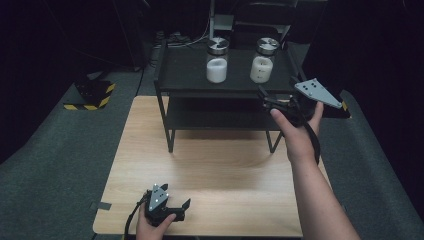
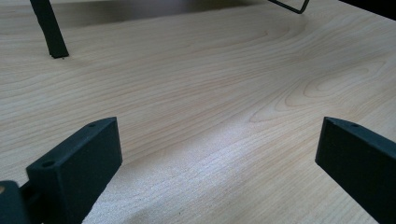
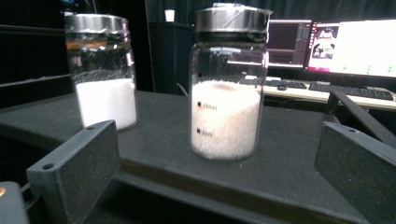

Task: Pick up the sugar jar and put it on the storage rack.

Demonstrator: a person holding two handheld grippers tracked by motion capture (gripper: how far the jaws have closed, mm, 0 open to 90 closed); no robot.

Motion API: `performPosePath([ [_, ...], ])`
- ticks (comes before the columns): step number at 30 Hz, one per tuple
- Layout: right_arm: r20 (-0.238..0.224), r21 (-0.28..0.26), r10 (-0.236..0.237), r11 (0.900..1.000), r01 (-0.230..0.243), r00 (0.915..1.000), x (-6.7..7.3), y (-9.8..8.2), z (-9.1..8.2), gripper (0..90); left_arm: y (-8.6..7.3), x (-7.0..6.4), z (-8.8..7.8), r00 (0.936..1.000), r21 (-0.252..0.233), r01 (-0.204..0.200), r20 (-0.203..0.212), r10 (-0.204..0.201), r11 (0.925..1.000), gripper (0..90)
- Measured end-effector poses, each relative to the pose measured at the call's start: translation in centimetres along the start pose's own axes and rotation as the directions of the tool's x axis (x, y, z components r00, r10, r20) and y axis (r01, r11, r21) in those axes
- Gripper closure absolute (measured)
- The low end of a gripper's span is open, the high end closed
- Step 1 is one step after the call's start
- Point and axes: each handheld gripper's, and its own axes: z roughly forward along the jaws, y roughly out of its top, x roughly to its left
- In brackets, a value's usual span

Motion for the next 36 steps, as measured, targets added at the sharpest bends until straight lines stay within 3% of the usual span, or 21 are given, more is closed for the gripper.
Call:
performPosePath([
  [6,-0.038,-0.016,-0.007,1.000,0.006,0.9993,-0.2,-1.3,-1.4,0.0,0.0,-0.1,0.0,1.0000,0.000,-0.004,-0.001,0.004,1.0000,0.7],
  [17,-0.060,-0.011,-0.026,1.000,0.026,0.9978,-0.4,-3.1,-3.4,0.0,0.0,-0.1,0.0,1.0000,0.002,-0.006,-0.003,0.006,1.0000,0.7],
  [23,-0.075,0.005,-0.037,0.999,0.037,0.9965,-0.6,-5.2,-4.8,0.0,-0.1,-0.2,0.0,0.9999,-0.004,-0.009,-0.006,0.009,1.0000,0.7],
  [29,-0.073,0.013,-0.050,0.999,0.051,0.9961,-0.6,-6.6,-6.1,0.0,0.0,-0.2,0.0,1.0000,-0.003,-0.006,-0.008,0.006,1.0000,0.7],
  [36,-0.071,0.018,-0.031,0.999,0.032,0.9970,-0.8,-8.4,-7.6,0.0,-0.1,-0.2,0.0,0.9999,-0.004,-0.007,-0.008,0.007,1.0000,0.7],
])
